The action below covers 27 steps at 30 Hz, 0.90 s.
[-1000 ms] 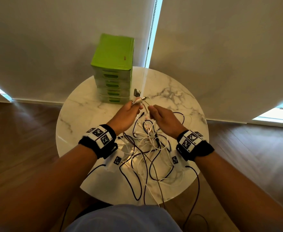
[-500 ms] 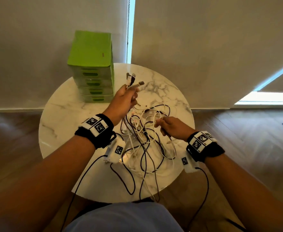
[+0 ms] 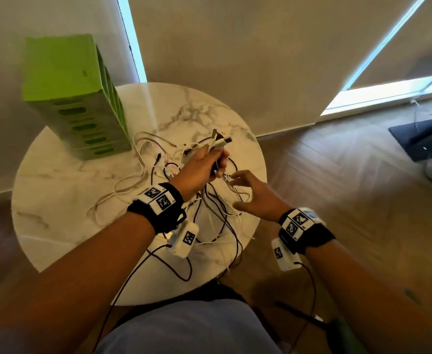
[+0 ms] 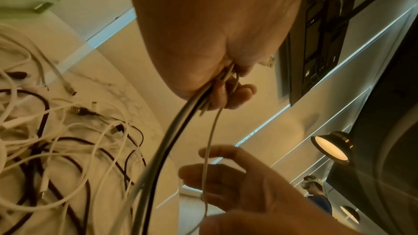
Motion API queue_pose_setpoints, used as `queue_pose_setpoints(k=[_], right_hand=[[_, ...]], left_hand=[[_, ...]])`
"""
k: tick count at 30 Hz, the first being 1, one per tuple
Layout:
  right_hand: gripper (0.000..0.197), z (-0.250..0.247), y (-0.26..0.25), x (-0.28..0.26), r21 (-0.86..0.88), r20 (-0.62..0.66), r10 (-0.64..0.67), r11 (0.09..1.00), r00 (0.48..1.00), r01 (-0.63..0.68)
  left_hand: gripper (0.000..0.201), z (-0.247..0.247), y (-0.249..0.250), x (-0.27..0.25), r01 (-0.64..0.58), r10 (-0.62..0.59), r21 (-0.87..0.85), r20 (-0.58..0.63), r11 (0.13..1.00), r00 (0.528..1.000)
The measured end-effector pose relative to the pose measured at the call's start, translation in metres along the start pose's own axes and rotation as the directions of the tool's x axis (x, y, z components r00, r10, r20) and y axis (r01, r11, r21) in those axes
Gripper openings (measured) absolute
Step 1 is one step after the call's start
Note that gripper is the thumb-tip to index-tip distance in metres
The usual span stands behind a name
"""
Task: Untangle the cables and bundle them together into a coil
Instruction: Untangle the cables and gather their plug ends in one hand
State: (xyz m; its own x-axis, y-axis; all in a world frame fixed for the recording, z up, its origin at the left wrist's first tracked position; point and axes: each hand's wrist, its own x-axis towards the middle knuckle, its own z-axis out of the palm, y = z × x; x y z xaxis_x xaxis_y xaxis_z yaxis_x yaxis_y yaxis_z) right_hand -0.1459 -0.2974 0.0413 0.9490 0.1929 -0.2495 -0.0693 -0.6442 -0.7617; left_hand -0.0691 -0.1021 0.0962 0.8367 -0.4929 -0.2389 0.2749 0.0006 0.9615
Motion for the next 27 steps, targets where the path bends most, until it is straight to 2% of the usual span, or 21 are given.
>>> queue_pose_setpoints(k=[1, 3, 6, 8, 9, 11, 13, 14, 15, 16, 18, 19, 22, 24, 27], right_hand=[[0.063, 0.003, -0.010, 0.000, 0.020, 0.044, -0.010, 1.000, 0.999, 0.009], [0.049, 0.008, -0.028, -0.001, 0.002, 0.049, -0.037, 0.999, 0.998, 0.037], [0.024, 0.008, -0.036, -0.003, -0.013, -0.078, -0.074, 0.997, 0.994, 0.073], [0.023, 0.000, -0.024, -0.003, -0.008, -0.160, -0.051, 0.999, 0.986, 0.050], [0.024, -0.005, -0.013, -0.004, -0.033, -0.163, -0.014, 0.999, 0.987, 0.009], [0.024, -0.015, 0.017, -0.004, -0.141, -0.060, 0.146, 0.978, 0.987, -0.153], [0.024, -0.021, 0.036, -0.003, -0.311, 0.073, 0.365, 0.893, 0.928, -0.326], [0.029, -0.022, 0.037, -0.002, -0.352, 0.100, 0.429, 0.859, 0.898, -0.371], [0.039, -0.020, 0.032, 0.002, -0.345, 0.095, 0.440, 0.856, 0.893, -0.385], [0.046, -0.017, 0.019, 0.005, -0.300, 0.074, 0.403, 0.881, 0.912, -0.365], [0.052, -0.008, -0.017, 0.014, -0.196, 0.046, 0.220, 0.958, 0.974, -0.207], [0.052, -0.001, -0.036, 0.019, -0.165, 0.065, 0.132, 0.979, 0.989, -0.120], [0.037, 0.018, -0.076, 0.026, -0.125, 0.131, -0.060, 0.989, 0.990, 0.077], [0.027, 0.025, -0.088, 0.028, -0.127, 0.033, -0.163, 0.978, 0.986, 0.166], [0.026, 0.024, -0.086, 0.031, -0.142, -0.123, -0.272, 0.957, 0.954, 0.255]], left_hand=[[0.027, 0.002, -0.002, -0.001, 0.000, 0.000, 0.026, 0.002, 1.000, 1.000], [0.028, 0.004, -0.004, 0.000, -0.005, 0.008, 0.083, -0.035, 0.997, 0.999], [0.030, -0.004, -0.008, 0.004, -0.035, 0.055, 0.131, -0.154, 0.991, 0.986], [0.032, -0.014, -0.011, 0.004, -0.049, 0.062, 0.066, -0.217, 0.997, 0.974], [0.035, -0.018, -0.012, 0.003, -0.048, 0.049, 0.009, -0.238, 0.999, 0.970], [0.039, -0.027, -0.012, 0.000, -0.048, 0.018, -0.116, -0.250, 0.992, 0.968], [0.038, -0.033, -0.012, -0.003, -0.051, 0.002, -0.220, -0.219, 0.974, 0.976], [0.037, -0.034, -0.012, -0.005, -0.046, -0.002, -0.243, -0.195, 0.969, 0.981], [0.036, -0.036, -0.011, -0.007, -0.040, -0.005, -0.253, -0.178, 0.967, 0.984], [0.035, -0.035, -0.011, -0.008, -0.033, -0.009, -0.261, -0.159, 0.965, 0.987], [0.034, -0.032, -0.008, -0.011, -0.038, -0.001, -0.298, -0.130, 0.954, 0.992], [0.033, -0.031, -0.007, -0.013, -0.051, 0.014, -0.320, -0.117, 0.946, 0.993], [0.033, -0.031, -0.006, -0.012, -0.094, 0.055, -0.318, -0.129, 0.943, 0.990], [0.034, -0.035, -0.009, -0.010, -0.125, 0.078, -0.237, -0.198, 0.963, 0.977], [0.034, -0.040, -0.009, -0.009, -0.125, 0.090, -0.086, -0.328, 0.988, 0.940]])
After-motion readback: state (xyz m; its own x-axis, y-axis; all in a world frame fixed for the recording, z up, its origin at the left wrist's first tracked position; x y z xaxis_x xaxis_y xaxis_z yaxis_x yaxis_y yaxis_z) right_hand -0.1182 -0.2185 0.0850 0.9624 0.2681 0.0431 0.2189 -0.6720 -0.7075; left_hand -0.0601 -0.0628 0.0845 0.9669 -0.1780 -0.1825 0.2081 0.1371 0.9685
